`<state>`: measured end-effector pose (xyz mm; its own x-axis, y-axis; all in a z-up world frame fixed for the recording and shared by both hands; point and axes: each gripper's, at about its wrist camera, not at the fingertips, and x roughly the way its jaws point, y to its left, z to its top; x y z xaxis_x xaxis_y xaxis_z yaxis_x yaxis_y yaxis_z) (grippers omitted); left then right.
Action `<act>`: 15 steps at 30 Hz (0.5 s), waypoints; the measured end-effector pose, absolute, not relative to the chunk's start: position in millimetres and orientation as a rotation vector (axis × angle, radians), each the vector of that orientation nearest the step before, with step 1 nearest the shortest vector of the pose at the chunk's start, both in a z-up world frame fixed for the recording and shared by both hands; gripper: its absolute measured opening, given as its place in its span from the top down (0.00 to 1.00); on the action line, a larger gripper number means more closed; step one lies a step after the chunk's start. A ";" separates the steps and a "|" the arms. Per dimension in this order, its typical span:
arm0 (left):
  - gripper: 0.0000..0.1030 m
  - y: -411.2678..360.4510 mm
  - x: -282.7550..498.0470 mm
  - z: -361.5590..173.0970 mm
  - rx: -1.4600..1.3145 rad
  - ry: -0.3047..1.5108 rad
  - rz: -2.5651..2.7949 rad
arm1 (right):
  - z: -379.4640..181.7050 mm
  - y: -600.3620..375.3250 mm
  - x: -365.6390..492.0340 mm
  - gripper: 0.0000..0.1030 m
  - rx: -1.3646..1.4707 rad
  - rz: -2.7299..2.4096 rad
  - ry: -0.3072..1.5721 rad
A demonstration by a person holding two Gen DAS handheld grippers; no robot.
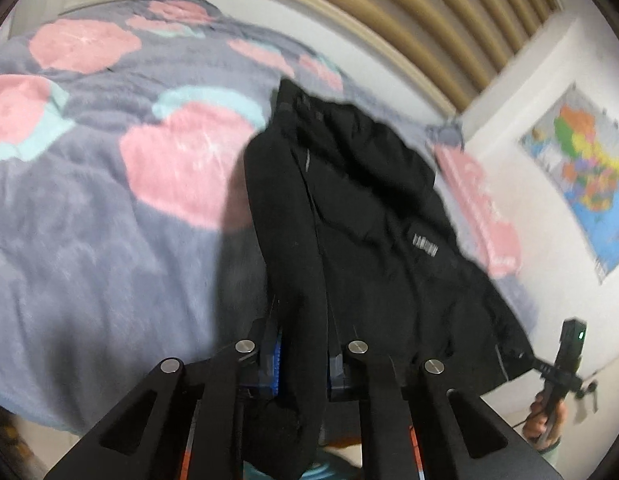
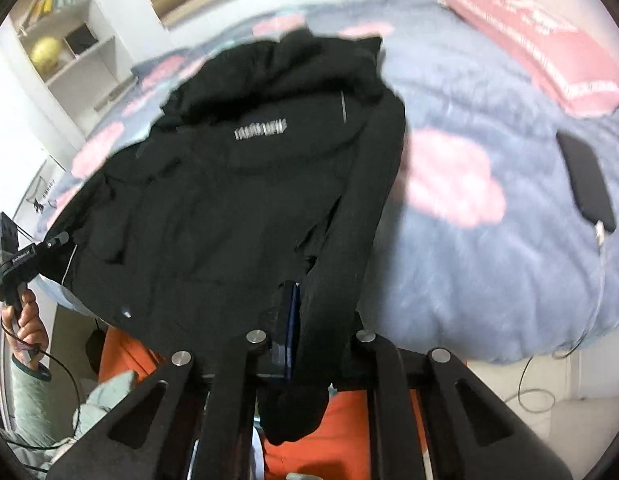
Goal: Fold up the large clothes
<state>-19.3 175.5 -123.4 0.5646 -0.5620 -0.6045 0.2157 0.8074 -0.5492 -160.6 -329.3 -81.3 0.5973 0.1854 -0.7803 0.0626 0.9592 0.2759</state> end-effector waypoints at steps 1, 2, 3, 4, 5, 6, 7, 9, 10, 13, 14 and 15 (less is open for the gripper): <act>0.87 178.3 -17.0 -118.4 -0.464 0.842 -0.482 | -73.5 -333.0 -157.9 0.85 0.298 0.084 0.914; 0.87 182.5 -13.0 -111.4 -0.495 0.821 -0.498 | -64.4 -339.3 -155.2 0.85 0.312 0.095 0.892; 0.87 185.4 -9.0 -105.2 -0.517 0.803 -0.508 | -57.8 -342.1 -151.1 0.85 0.320 0.100 0.877; 0.87 187.4 -4.2 -98.0 -0.533 0.781 -0.516 | -50.1 -346.0 -145.9 0.85 0.327 0.102 0.858; 0.87 190.4 3.5 -88.4 -0.550 0.756 -0.521 | -40.7 -351.7 -139.2 0.85 0.334 0.102 0.832; 0.87 192.9 11.7 -79.7 -0.565 0.736 -0.527 | -34.5 -355.1 -132.9 0.85 0.340 0.102 0.816; 0.87 194.2 19.8 -72.2 -0.580 0.720 -0.536 | -27.8 -359.7 -125.8 0.85 0.347 0.101 0.801; 0.87 193.6 42.4 -56.4 -0.605 0.691 -0.557 | -12.9 -370.2 -108.2 0.85 0.343 0.079 0.769; 0.87 191.8 51.8 -49.5 -0.606 0.682 -0.560 | -7.3 -374.1 -98.8 0.85 0.345 0.070 0.758; 0.87 184.0 85.7 -27.2 -0.591 0.655 -0.569 | 8.2 -392.4 -65.1 0.85 0.382 0.049 0.728; 0.87 179.2 99.9 -20.7 -0.593 0.650 -0.575 | 12.2 -397.4 -54.8 0.85 0.391 0.042 0.721; 0.87 176.4 112.2 -15.2 -0.595 0.644 -0.577 | 17.0 -402.7 -38.8 0.85 0.397 0.034 0.712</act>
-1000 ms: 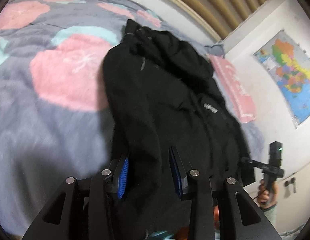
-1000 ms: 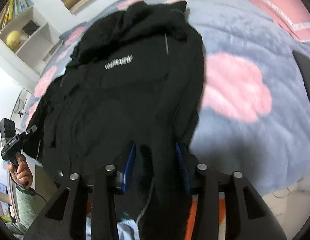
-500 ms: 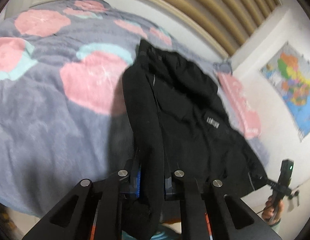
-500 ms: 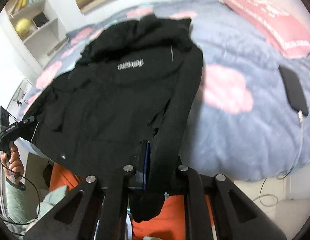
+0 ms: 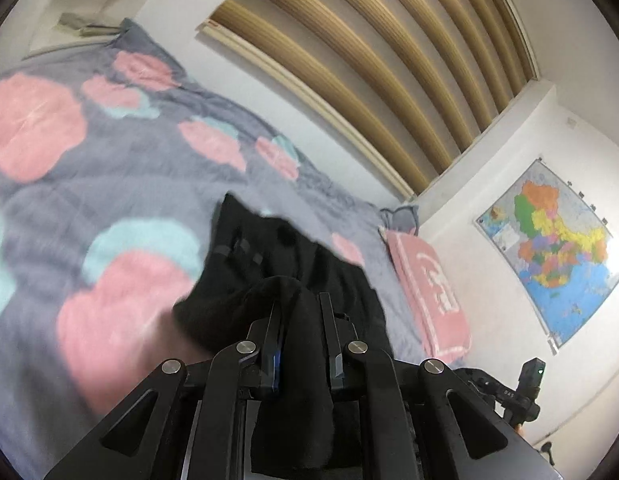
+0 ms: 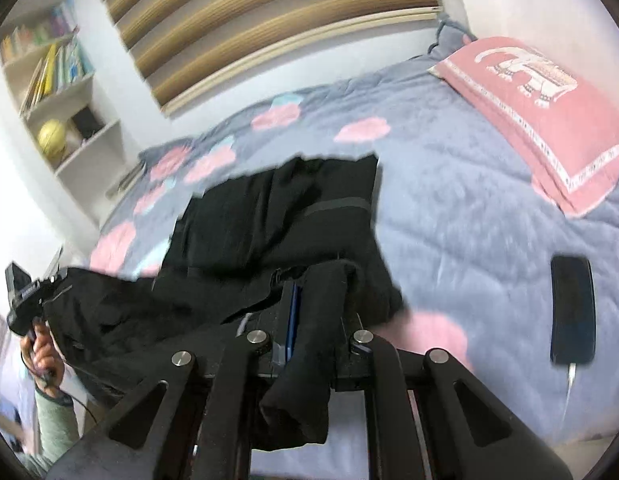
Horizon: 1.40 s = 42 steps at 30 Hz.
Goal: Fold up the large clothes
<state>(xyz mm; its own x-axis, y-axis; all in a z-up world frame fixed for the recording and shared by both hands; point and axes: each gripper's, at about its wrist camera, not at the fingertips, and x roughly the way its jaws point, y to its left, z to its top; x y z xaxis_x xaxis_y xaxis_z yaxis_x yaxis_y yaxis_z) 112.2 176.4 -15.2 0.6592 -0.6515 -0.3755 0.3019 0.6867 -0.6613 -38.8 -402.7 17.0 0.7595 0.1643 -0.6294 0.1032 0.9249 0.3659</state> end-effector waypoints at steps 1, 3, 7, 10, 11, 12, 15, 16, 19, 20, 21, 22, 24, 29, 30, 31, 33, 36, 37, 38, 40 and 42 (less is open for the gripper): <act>0.86 171.5 125.8 -10.0 -0.594 0.637 -0.575 | 21.8 -407.8 -21.9 0.85 0.403 0.030 0.703; 0.86 158.5 153.4 -0.5 -0.579 0.621 -0.562 | 29.9 -418.5 7.3 0.85 0.414 0.012 0.690; 0.83 132.6 214.6 11.0 -0.552 0.602 -0.522 | 35.4 -441.0 69.0 0.85 0.449 -0.042 0.673; 0.82 112.1 263.2 1.3 -0.538 0.615 -0.448 | 27.3 -452.3 116.5 0.85 0.449 -0.093 0.679; 0.82 103.6 280.5 -6.0 -0.530 0.627 -0.420 | 19.1 -454.0 137.5 0.85 0.439 -0.122 0.697; 0.82 94.7 296.8 -14.4 -0.507 0.646 -0.385 | 12.0 -454.5 152.6 0.85 0.431 -0.146 0.715; 0.82 75.4 339.2 -47.0 -0.461 0.718 -0.290 | -25.5 -458.7 203.9 0.85 0.404 -0.222 0.790; 0.82 70.4 358.1 -65.7 -0.459 0.768 -0.261 | -38.2 -459.5 217.6 0.85 0.402 -0.238 0.817; 0.82 63.1 392.6 -117.4 -0.468 0.897 -0.229 | -78.0 -463.3 246.6 0.85 0.417 -0.259 0.892; 0.82 59.8 397.8 -131.1 -0.460 0.929 -0.222 | -92.3 -462.6 256.4 0.85 0.416 -0.265 0.918; 0.82 56.0 402.0 -142.9 -0.445 0.949 -0.215 | -103.7 -460.2 263.1 0.85 0.404 -0.274 0.939; 0.82 51.0 404.3 -150.2 -0.414 0.956 -0.206 | -112.8 -456.9 267.2 0.85 0.389 -0.279 0.954; 0.82 43.0 404.3 -153.5 -0.352 0.958 -0.197 | -130.1 -448.8 275.3 0.84 0.343 -0.295 0.985; 0.80 44.1 394.7 -139.4 -0.279 0.934 -0.262 | -130.7 -447.6 271.3 0.79 0.317 -0.277 0.977; 0.75 48.2 390.4 -132.8 -0.278 0.919 -0.288 | -125.6 -448.1 268.2 0.77 0.318 -0.265 0.970; 0.67 55.4 382.8 -124.6 -0.290 0.900 -0.329 | -118.5 -449.2 263.3 0.73 0.322 -0.249 0.960; 0.51 75.8 363.8 -103.5 -0.338 0.850 -0.443 | -97.9 -454.2 244.9 0.64 0.344 -0.198 0.921; 0.20 108.7 341.1 -75.7 -0.424 0.777 -0.577 | -63.9 -459.7 213.5 0.31 0.359 -0.138 0.842; 0.20 118.3 334.8 -68.5 -0.445 0.752 -0.600 | -53.1 -460.9 203.1 0.21 0.351 -0.130 0.810; 0.20 128.5 328.6 -60.7 -0.466 0.724 -0.618 | -42.7 -461.7 192.8 0.17 0.339 -0.120 0.778; 0.20 140.9 322.7 -50.8 -0.461 0.694 -0.596 | -30.8 -462.7 180.8 0.17 0.317 -0.110 0.744; 0.20 135.5 327.8 -49.4 -0.400 0.702 -0.549 | -28.5 -461.5 181.1 0.17 0.273 -0.108 0.742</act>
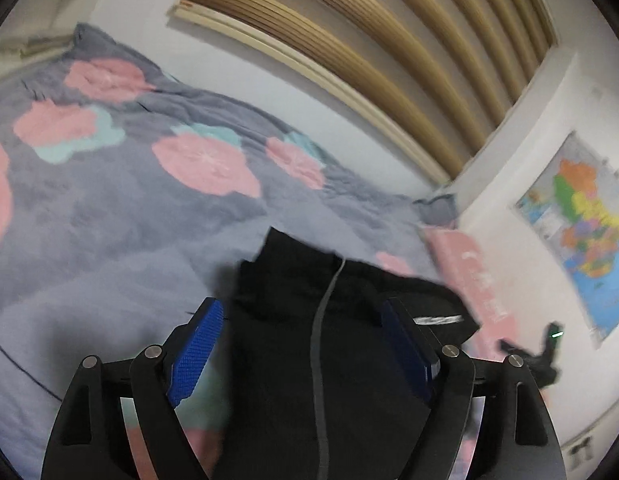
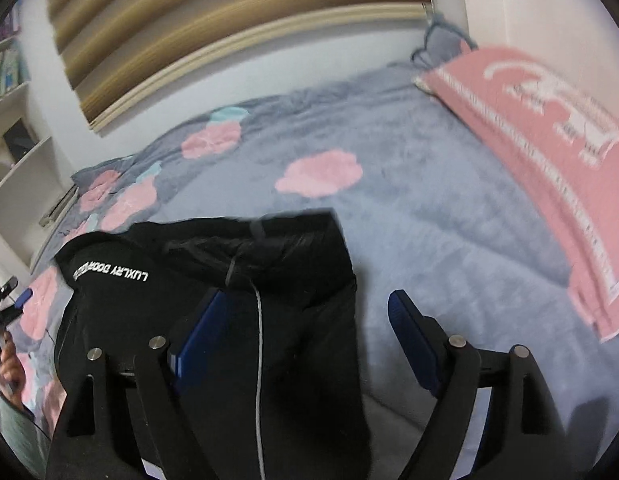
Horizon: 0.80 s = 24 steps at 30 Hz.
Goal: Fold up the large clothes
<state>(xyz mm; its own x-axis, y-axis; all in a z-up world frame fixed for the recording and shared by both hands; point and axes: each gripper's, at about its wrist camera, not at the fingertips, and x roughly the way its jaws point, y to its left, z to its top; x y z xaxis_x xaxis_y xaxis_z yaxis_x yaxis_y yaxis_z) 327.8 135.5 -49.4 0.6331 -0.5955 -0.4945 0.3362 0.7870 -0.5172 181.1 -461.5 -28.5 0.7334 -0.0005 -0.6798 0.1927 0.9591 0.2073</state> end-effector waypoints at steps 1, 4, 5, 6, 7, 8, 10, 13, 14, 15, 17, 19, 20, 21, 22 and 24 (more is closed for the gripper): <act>0.20 131.5 332.6 -52.8 -0.377 0.715 -0.530 | -31.2 -461.5 184.8 0.17 0.257 -0.114 0.749; 0.20 113.9 354.1 -71.9 -0.327 0.775 -0.499 | -46.5 -461.8 202.7 0.17 0.219 -0.106 0.771; 0.20 108.5 362.7 -79.9 -0.314 0.796 -0.495 | -51.4 -462.6 208.6 0.17 0.209 -0.106 0.780; 0.20 103.7 369.3 -86.7 -0.311 0.815 -0.502 | -59.1 -464.6 218.9 0.17 0.199 -0.105 0.798; 0.20 99.7 377.2 -93.1 -0.319 0.838 -0.517 | -63.8 -466.6 224.2 0.17 0.200 -0.099 0.806; 0.20 96.1 386.7 -99.3 -0.336 0.862 -0.536 | -69.4 -470.3 230.6 0.17 0.206 -0.087 0.812; 0.20 91.5 403.1 -108.1 -0.365 0.894 -0.569 | -77.7 -477.4 246.6 0.17 0.221 -0.055 0.811; 0.20 87.6 426.4 -119.0 -0.395 0.932 -0.573 | -85.2 -484.3 269.2 0.17 0.238 -0.018 0.806; 0.20 87.1 434.7 -123.7 -0.413 0.950 -0.584 | -88.4 -486.8 277.6 0.15 0.251 0.009 0.811; 0.20 86.3 443.1 -129.8 -0.438 0.979 -0.607 | -94.9 -489.3 289.5 0.14 0.284 0.051 0.833; 0.20 82.9 456.5 -145.1 -0.515 1.051 -0.686 | -104.1 -487.2 302.0 0.29 0.333 0.121 0.859; 0.36 77.6 458.3 -150.7 -0.547 1.060 -0.712 | -106.0 -476.4 305.2 0.75 0.263 0.082 0.880; 0.50 73.7 451.9 -143.9 -0.501 1.018 -0.705 | -103.1 -469.9 301.2 0.79 0.216 0.056 0.869; 0.85 70.6 445.7 -136.8 -0.459 0.988 -0.703 | -98.3 -465.6 295.6 0.80 0.184 0.032 0.846; 0.90 69.2 435.8 -126.3 -0.420 0.953 -0.689 | -90.6 -462.0 288.7 0.83 0.148 -0.005 0.824; 0.91 73.9 418.2 -101.6 -0.383 0.850 -0.640 | -72.8 -458.6 280.2 0.83 0.099 -0.083 0.791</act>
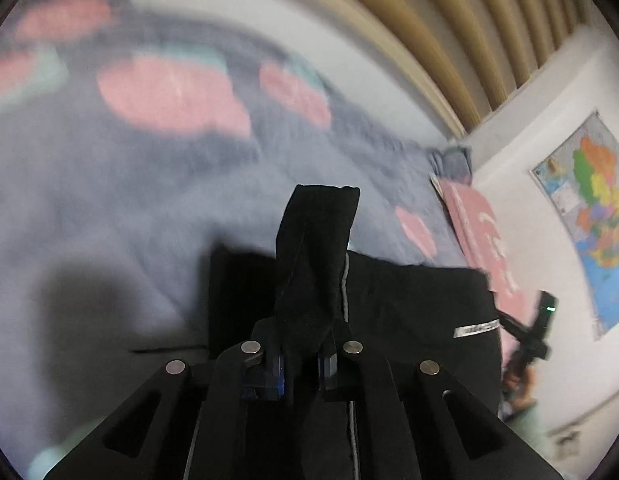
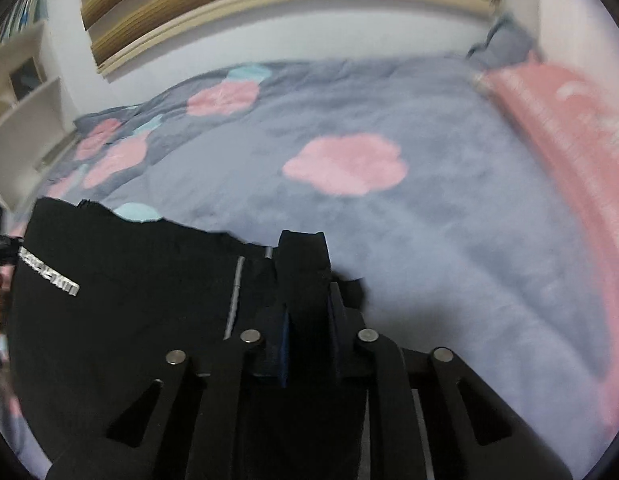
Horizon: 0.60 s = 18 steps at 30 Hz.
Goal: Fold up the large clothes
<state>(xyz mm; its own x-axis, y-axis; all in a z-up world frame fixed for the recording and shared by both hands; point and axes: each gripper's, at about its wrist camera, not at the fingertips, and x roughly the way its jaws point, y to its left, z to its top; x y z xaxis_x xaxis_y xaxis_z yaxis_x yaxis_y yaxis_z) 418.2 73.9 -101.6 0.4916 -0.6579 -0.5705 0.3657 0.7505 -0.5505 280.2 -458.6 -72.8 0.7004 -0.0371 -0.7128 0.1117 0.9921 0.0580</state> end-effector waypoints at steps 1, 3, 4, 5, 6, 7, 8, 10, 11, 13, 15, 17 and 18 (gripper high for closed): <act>0.91 79.9 409.4 -86.2 -0.391 0.795 -0.616 | -60.8 -458.3 277.8 0.84 0.085 -0.121 0.770; 0.91 90.2 400.9 -62.3 -0.451 0.727 -0.609 | -30.3 -453.7 278.5 0.85 0.063 -0.182 0.712; 0.91 91.9 398.4 -50.2 -0.467 0.696 -0.592 | -20.0 -449.5 280.5 0.85 0.052 -0.206 0.693; 0.91 88.2 397.5 -39.6 -0.444 0.670 -0.549 | -7.8 -440.9 286.6 0.85 0.016 -0.250 0.667; 0.91 81.9 399.5 -35.0 -0.411 0.663 -0.505 | -1.7 -434.6 292.6 0.85 -0.014 -0.286 0.655; 0.91 72.1 406.8 -35.8 -0.367 0.683 -0.438 | 0.2 -430.1 303.9 0.87 -0.043 -0.329 0.660; 0.91 66.6 414.9 -41.0 -0.349 0.712 -0.398 | -2.8 -428.9 317.2 0.88 -0.065 -0.371 0.682; 0.91 57.6 438.0 -67.6 -0.355 0.808 -0.341 | -23.0 -435.8 343.5 0.95 -0.083 -0.444 0.761; 0.91 55.7 446.0 -81.7 -0.357 0.845 -0.317 | -40.8 -441.8 355.6 0.95 -0.077 -0.450 0.818; 0.91 47.9 461.5 -115.7 -0.359 0.937 -0.301 | -72.3 -450.3 365.6 0.96 -0.012 -0.377 0.911; 0.90 38.5 469.9 -145.5 -0.341 0.992 -0.296 | -101.4 -450.8 365.8 0.96 0.029 -0.300 0.955; 0.87 29.3 474.5 -162.3 -0.297 1.017 -0.287 | -123.5 -450.9 363.6 0.87 0.084 -0.217 0.984; 0.85 27.5 476.4 -164.6 -0.288 1.022 -0.284 | -130.2 -451.2 362.2 0.83 0.097 -0.207 0.990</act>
